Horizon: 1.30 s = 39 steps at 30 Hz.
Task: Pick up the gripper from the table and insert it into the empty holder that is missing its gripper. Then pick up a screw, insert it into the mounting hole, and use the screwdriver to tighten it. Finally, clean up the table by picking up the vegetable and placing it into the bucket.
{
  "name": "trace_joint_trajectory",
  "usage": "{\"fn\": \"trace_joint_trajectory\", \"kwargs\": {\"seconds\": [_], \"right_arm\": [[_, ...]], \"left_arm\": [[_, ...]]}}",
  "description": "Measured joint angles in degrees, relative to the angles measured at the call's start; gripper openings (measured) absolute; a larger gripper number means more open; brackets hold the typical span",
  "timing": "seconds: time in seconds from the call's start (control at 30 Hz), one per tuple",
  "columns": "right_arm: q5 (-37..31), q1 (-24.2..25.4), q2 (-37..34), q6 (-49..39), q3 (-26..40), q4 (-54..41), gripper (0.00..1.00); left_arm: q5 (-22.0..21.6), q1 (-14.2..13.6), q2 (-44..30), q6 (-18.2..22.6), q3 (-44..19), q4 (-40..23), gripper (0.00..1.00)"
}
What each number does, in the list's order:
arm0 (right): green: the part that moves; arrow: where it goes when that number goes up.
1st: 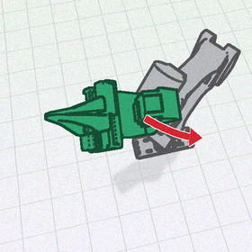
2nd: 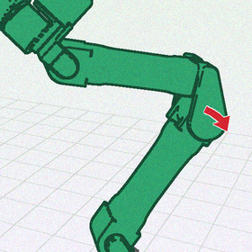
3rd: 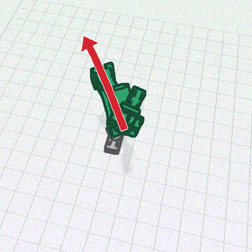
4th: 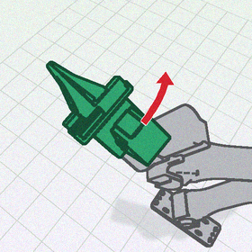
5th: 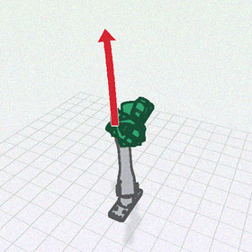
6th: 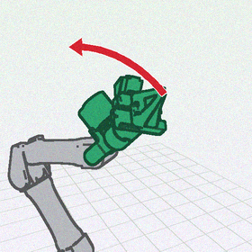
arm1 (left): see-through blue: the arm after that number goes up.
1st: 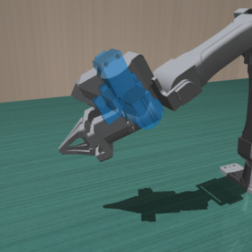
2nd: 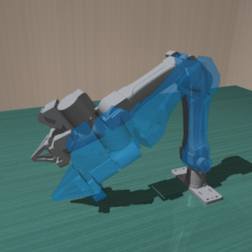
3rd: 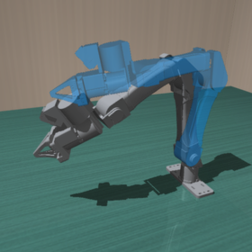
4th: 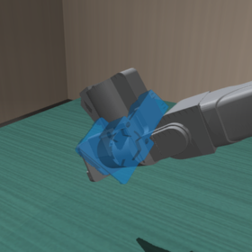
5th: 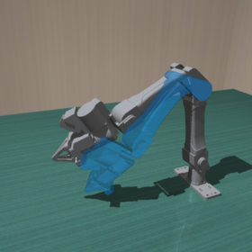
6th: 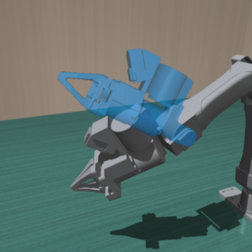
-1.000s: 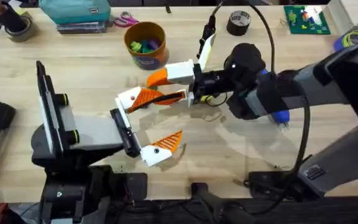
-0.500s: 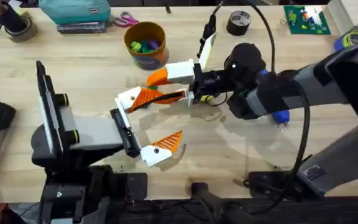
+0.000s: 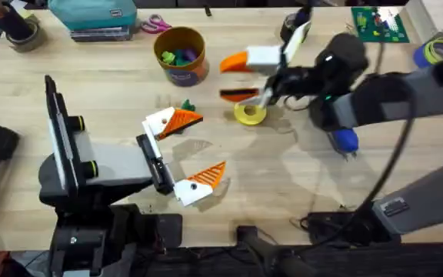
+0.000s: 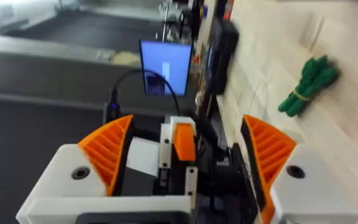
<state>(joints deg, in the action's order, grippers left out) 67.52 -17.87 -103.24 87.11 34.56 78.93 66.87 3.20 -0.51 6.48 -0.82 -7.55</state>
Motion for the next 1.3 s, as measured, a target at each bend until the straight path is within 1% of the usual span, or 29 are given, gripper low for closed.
{"fn": "trace_joint_trajectory", "kwargs": {"seconds": [0.07,0.13,0.2,0.23,0.37,0.57,0.7,0.87,1.0,1.07,1.1,1.17,1.3], "right_arm": [[0.69,2.63,2.76,-0.95,0.01,-4.35,0.995],[1.15,5.18,6.02,-3.55,0.01,-12.24,0.995],[1.37,7.59,9.68,-7.98,0.03,-23.13,0.995],[1.39,8.84,11.7,-11.05,0.09,-29.47,0.995],[1.59,12.8,18.73,-22.97,0.73,-48.89,0.995],[1.52,17.98,27.99,-40.41,4.58,-71.88,0.996],[-0.8,20.39,31.34,-50.88,9.25,-87.76,0.996],[-9.98,20.58,32.13,-64.58,17.64,-109.08,0.996],[-19.57,18.91,32.15,-73.43,26.26,-121.37,0.996],[-25.0,17.43,32.15,-76.65,30.61,-125.91,0.996],[-33.26,14.47,32.16,-80.33,36.3,-131.31,0.996],[-38.31,12.25,32.22,-81.78,39.05,-133.66,0.996],[-47.07,7.3,32.26,-83.76,42.53,-137.97,0.997]], "left_arm": [[0.0,0.0,0.0,0.0,0.0,0.0,0.985],[0.0,0.0,0.0,0.0,0.0,0.02,0.985],[0.0,0.0,0.0,0.0,0.0,0.01,0.985],[0.02,0.0,0.0,0.0,0.0,0.0,0.985],[0.0,0.0,0.0,0.0,0.0,0.0,0.985],[0.0,0.0,0.0,0.02,0.0,0.0,0.985],[0.0,0.0,0.0,0.02,0.0,0.0,0.985],[0.02,0.0,0.0,0.01,0.0,0.0,0.985],[0.0,0.0,0.0,0.0,0.0,0.02,0.985],[0.01,0.0,0.0,0.02,0.0,0.01,0.985],[0.02,0.0,0.0,0.02,0.0,0.0,0.985],[0.0,0.0,0.0,0.02,0.0,0.0,0.985],[0.01,0.0,0.0,0.02,0.0,0.01,0.985]]}}
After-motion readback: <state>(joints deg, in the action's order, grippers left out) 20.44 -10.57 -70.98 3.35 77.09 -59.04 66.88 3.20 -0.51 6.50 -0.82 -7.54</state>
